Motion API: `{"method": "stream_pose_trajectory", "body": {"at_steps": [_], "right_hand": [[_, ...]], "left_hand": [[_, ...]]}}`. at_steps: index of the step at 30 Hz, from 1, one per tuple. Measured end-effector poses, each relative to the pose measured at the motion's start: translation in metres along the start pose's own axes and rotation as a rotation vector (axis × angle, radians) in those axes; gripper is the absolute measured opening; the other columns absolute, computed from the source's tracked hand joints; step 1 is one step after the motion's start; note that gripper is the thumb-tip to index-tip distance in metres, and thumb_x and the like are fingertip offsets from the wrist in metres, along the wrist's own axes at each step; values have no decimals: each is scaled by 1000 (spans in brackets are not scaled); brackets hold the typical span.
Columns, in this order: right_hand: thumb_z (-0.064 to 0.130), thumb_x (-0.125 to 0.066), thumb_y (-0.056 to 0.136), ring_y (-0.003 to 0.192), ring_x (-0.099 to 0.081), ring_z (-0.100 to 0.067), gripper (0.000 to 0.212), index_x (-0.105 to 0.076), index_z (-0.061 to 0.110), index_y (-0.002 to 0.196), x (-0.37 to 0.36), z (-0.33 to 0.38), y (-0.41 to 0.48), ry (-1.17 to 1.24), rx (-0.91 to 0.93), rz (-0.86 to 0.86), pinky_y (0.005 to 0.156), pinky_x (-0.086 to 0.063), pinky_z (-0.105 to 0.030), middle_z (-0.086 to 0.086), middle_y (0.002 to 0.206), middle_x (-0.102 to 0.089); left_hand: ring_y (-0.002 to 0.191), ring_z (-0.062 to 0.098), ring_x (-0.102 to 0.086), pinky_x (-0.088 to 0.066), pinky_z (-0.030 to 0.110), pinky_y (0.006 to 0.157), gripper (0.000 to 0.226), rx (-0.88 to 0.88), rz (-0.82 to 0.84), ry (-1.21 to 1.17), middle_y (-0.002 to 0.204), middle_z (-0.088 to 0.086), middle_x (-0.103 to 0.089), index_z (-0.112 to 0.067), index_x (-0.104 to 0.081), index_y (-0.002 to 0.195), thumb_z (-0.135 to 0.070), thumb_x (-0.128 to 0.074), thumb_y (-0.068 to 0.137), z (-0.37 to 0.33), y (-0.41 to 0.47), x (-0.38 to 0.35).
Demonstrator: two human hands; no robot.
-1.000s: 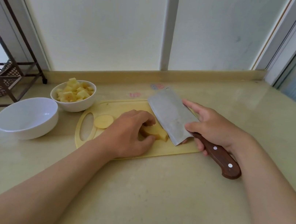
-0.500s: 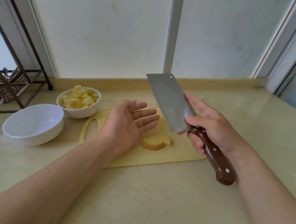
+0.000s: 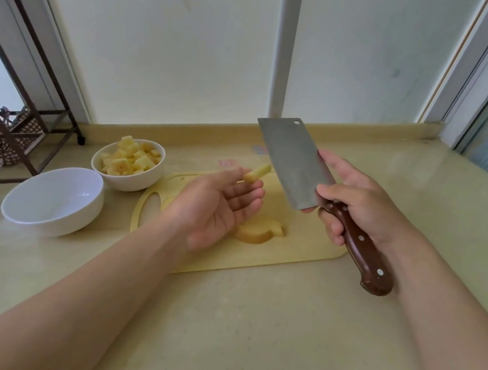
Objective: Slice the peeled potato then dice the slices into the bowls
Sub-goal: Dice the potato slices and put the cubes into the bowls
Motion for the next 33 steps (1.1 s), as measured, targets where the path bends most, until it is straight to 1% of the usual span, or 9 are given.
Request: {"method": "stream_pose_trajectory", "body": {"at_steps": [3,8,10,13,18,20,24,28,33], "right_hand": [[-1,-47,102,40,-44,-17,64,-44,38,153,4,2,0,11,9,-22,36,-39,-25,-23,81,-63],[-1,-45,102,40,-43,-16,64,-41,37,154,12,4,0,29,25,-65,36,-38,-25,-19,75,-68],[-1,-45,102,40,-43,-16,64,-42,37,153,13,5,0,29,27,-69,36,-39,-25,-19,74,-68],[-1,-46,102,40,-43,-16,63,-42,37,153,13,3,0,10,23,-69,36,-39,-26,-21,77,-67],[-1,-47,102,40,-44,-17,66,-39,35,157,14,2,0,-5,9,-68,36,-40,-26,-29,85,-62],[-1,-47,102,40,-44,-17,67,-38,35,157,14,2,0,-12,6,-67,37,-40,-26,-30,86,-62],[-1,-47,102,41,-44,-17,68,-36,35,158,12,2,0,-31,0,-72,36,-40,-26,-29,85,-64],[-2,-49,100,42,-46,-19,70,-37,37,157,14,2,-2,-98,-21,-89,38,-41,-27,-30,87,-64],[-3,-51,94,42,-52,-21,76,-39,41,155,26,3,-4,-304,-87,-147,41,-46,-31,-16,66,-63]], "left_hand": [[70,21,-66,-56,28,60,11,-84,-21,115,85,17,-67,-1,-62,102,-2,-57,92,-4,1,3],[67,9,-60,-48,22,62,15,-477,-150,993,82,7,-71,-15,-70,92,-2,-64,86,-16,-3,10],[65,-2,-56,-45,12,64,18,-568,-88,1231,82,-7,-67,-23,-71,95,-9,-63,87,-10,-5,8],[78,-4,-57,-39,4,69,20,-642,-13,1468,92,-16,-63,-22,-70,107,-13,-59,93,-2,-5,7],[88,6,-56,-40,13,75,26,-619,17,1547,106,-11,-62,-20,-71,112,-11,-56,92,0,-1,6],[94,7,-56,-41,19,79,31,-580,112,1553,115,-10,-60,-20,-69,116,-19,-54,88,0,-3,3],[125,1,-44,-36,16,103,67,-441,342,1718,143,-14,-46,-25,-49,141,-36,-58,75,5,-10,-2],[115,-3,-50,-35,2,89,61,-471,347,1706,139,-17,-49,-24,-57,134,-29,-65,74,5,-11,-1],[104,-1,-55,-46,14,91,51,-529,232,1632,122,-15,-60,-27,-62,127,-27,-75,78,-1,-14,4]]}}
Point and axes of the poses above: each hand's wrist, its own y-axis towards the middle knuckle, its own x-axis out of the back of the hand, z = x × y, the point moved 4 cm from there along y, towards the middle knuckle
